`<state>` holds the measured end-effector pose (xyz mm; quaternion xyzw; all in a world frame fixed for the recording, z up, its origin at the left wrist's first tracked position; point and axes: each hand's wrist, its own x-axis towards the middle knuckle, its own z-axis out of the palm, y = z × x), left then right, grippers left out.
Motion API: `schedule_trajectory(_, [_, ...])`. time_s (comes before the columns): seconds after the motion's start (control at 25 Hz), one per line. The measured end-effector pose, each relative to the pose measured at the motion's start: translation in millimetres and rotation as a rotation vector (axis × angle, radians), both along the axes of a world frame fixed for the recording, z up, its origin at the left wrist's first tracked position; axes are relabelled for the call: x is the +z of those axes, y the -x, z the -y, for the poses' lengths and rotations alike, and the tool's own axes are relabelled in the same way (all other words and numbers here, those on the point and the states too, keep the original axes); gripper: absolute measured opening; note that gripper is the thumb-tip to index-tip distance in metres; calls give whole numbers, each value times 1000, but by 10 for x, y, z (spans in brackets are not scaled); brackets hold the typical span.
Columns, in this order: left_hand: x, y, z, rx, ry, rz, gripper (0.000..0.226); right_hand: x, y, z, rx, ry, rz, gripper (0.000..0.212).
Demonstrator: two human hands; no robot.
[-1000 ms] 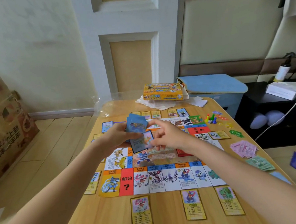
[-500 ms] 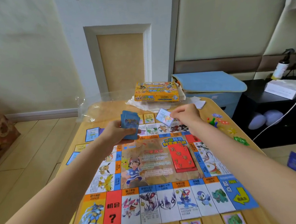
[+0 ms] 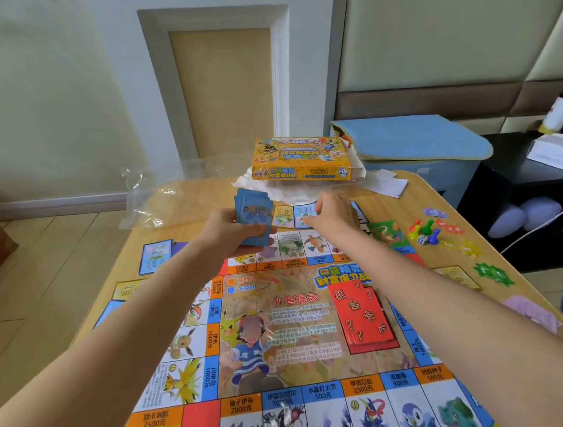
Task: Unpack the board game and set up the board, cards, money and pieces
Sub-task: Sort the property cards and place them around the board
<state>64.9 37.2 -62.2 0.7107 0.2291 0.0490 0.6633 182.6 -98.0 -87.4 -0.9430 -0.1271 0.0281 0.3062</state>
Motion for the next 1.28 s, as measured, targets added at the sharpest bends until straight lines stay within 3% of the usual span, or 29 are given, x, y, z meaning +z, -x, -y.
schedule_trajectory(0.36, [32, 41, 23, 0, 15, 4, 20, 106, -16, 101, 108, 209, 51, 25])
schedule_trajectory(0.48, [43, 66, 25, 7, 26, 4, 18, 120, -85, 127, 89, 122, 88, 13])
schedule_trajectory(0.6, [42, 83, 25, 15, 27, -3, 18, 168, -282, 295, 27, 11, 159, 22])
schedule_trajectory(0.84, [-4, 67, 35, 17, 22, -5, 15, -19, -352, 397, 210, 199, 45, 23])
schedule_trajectory(1.28, [-16, 118, 7, 17, 24, 1, 12, 24, -368, 438, 246, 100, 83, 23])
